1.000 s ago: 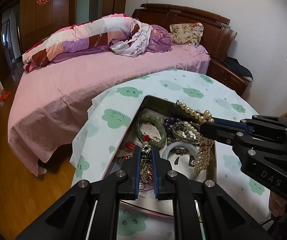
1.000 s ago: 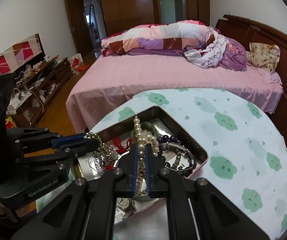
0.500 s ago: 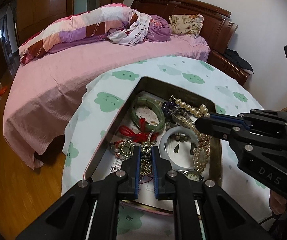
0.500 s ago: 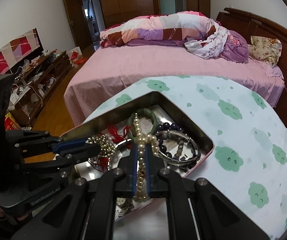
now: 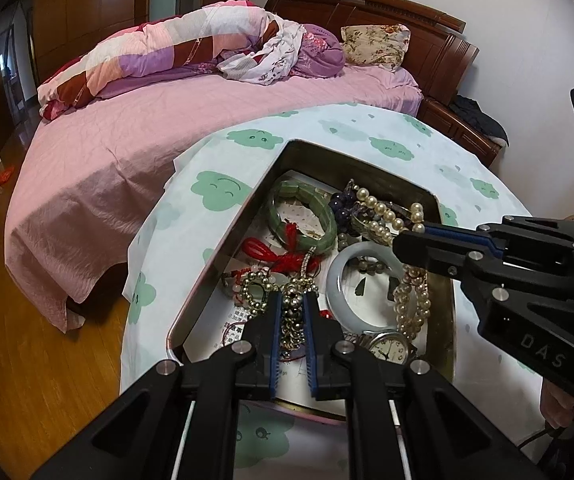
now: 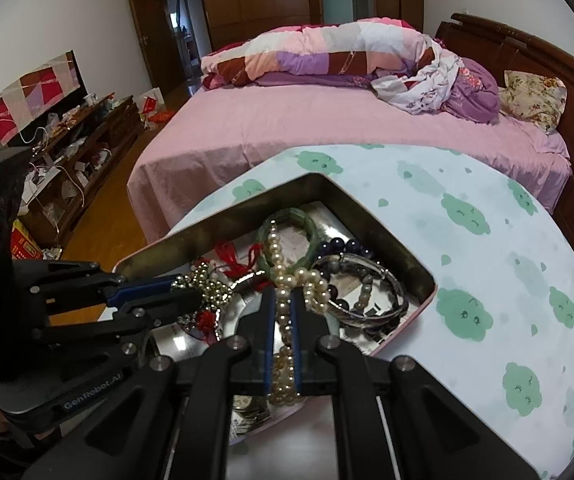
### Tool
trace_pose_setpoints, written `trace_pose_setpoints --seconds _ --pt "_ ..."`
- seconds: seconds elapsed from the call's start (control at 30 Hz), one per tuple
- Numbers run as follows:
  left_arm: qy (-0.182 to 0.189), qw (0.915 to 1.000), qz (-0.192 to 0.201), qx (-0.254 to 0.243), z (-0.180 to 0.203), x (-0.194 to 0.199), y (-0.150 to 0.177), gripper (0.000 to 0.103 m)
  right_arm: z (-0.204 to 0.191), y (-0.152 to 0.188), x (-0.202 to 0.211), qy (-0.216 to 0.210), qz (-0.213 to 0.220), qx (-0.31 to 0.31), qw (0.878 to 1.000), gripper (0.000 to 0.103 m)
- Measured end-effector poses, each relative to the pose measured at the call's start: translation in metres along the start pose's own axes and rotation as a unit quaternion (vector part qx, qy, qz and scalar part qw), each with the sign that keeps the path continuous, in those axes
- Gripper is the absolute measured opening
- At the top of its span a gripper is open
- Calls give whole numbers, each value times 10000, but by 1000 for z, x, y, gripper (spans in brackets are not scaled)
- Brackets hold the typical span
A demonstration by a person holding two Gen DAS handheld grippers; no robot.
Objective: Organize jewelry
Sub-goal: 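Open the right tool to drop the pearls into the tin while the left tool drops the gold cluster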
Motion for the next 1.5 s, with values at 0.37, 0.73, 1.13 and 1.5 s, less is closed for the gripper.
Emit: trace_pose_setpoints --seconds 0.37,0.73,1.13,1.5 --pt "13 10000 -7 2 -3 -3 3 9 0 3 -4 7 -47 20 10000 9" --pt "180 9997 101 158 -1 16 -7 14 -2 1 1 -46 23 -1 10000 16" --pt "-112 9969 571 530 -21 54 -20 81 7 -8 42 229 553 -258 9979 62" --pt "-195 9956 731 560 -26 67 -25 81 9 -10 60 334 740 -279 9963 64"
Point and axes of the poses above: each gripper's, at about its wrist camera, not at the fingertips, and x roughly against the way its jaws point, z to its right, y to its underside, the point moved 10 cm from there along -x, roughly the way its jaws point, and after that the axes turned 11 degrees about -y, right-handed, at the moved point
